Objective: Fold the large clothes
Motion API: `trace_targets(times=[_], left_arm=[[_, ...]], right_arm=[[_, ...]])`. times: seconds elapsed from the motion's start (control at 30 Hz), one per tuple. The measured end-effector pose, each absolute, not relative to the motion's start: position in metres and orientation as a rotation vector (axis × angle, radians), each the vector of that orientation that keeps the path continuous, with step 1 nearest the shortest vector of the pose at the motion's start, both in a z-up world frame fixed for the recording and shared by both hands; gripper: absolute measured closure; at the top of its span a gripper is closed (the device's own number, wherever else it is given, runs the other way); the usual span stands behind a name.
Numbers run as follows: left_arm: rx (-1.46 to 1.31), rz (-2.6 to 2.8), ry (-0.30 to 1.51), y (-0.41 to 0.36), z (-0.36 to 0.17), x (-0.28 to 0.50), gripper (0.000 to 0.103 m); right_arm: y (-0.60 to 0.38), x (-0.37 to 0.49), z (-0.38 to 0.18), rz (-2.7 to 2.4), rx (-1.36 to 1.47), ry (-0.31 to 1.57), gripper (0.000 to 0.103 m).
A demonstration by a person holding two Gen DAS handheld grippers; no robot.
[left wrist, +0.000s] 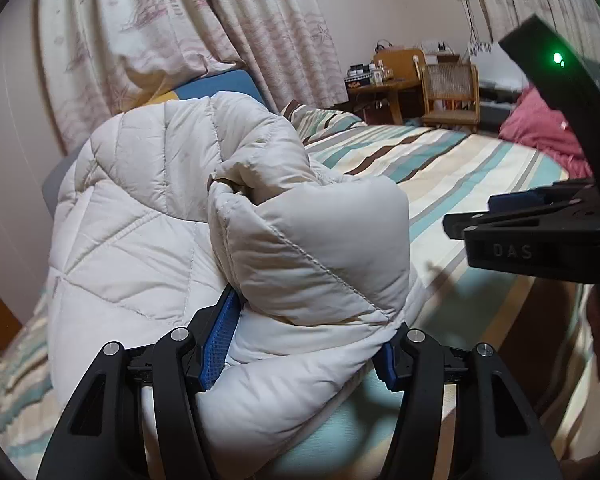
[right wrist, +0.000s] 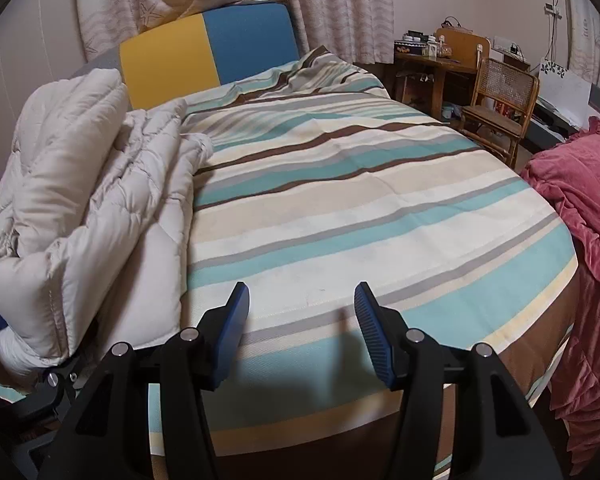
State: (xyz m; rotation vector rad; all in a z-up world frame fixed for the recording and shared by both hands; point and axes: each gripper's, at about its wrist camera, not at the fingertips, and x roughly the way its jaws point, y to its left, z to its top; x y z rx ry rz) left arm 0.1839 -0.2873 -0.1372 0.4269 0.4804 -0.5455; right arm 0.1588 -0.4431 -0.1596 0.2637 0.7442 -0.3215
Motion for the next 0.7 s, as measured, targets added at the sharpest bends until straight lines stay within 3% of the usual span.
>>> trace_targets(times=[0.23,0.3,0.33,0.37,0.7], left_arm=[[0.322,-0.579,0.458,-0.274,-0.122,0.177,0.041],[0.306,-0.613,0.45,-0.271,-0.119,0.173,0.029],[0.289,-0.642,0.443,-0.27,-0.118,0.169,0.018],[0.274,-0.655,0.435,-0.268,-0.118,0.165,0.016],[0.008,-0.689,0.419,-0.206,-0.09,0.141,0.016]], right_arm=[[-0.439,0.159,-0.153,-0.3,0.264,0.722,0.048],[-0.439,0.159,-0.152,-0.297,0.271,0.721,0.048],[-0.439,0.159,-0.152,-0.295,0.276,0.72,0.048],[-0.439,0.159,-0.152,-0.292,0.28,0.718,0.048],[-0.436,0.16,-0.149,-0.277,0.27,0.708,0.048]])
